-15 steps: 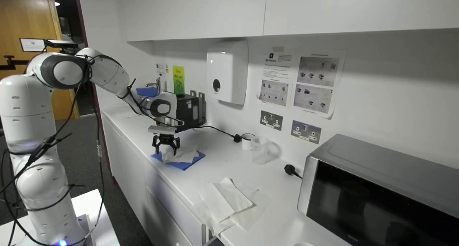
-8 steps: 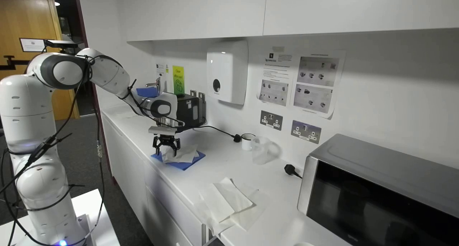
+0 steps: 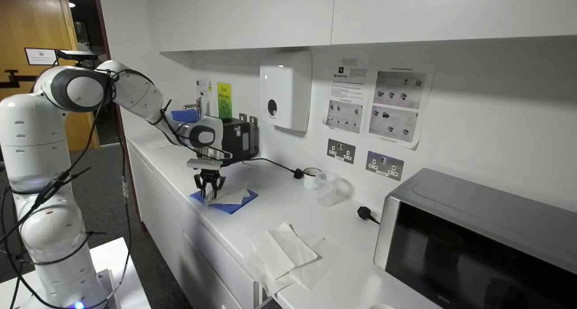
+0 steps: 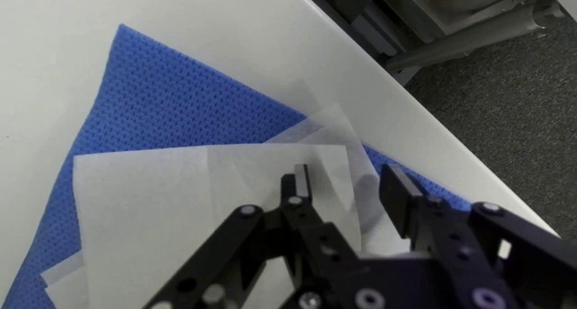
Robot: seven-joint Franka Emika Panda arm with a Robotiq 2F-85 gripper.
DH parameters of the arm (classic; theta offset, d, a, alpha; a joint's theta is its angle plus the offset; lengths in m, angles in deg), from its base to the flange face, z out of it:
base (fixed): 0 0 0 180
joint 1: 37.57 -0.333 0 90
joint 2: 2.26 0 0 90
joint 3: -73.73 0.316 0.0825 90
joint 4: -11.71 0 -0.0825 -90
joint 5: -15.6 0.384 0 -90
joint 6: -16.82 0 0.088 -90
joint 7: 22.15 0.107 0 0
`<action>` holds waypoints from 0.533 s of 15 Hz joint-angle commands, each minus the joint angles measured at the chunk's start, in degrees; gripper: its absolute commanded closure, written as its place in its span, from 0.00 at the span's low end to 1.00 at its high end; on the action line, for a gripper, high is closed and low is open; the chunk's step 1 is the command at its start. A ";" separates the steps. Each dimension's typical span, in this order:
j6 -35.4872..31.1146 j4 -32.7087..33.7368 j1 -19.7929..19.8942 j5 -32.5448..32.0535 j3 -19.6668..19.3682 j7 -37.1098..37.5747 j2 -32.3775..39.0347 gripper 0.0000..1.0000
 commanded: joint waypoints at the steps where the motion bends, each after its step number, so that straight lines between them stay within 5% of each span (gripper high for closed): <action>1: -0.54 0.54 0.53 -1.10 0.07 -1.28 0.47 0.84; 3: -0.33 0.75 0.52 -1.00 0.09 -1.33 0.72 0.99; 8: -0.74 -0.38 0.77 -0.71 -0.13 -0.85 -1.31 1.00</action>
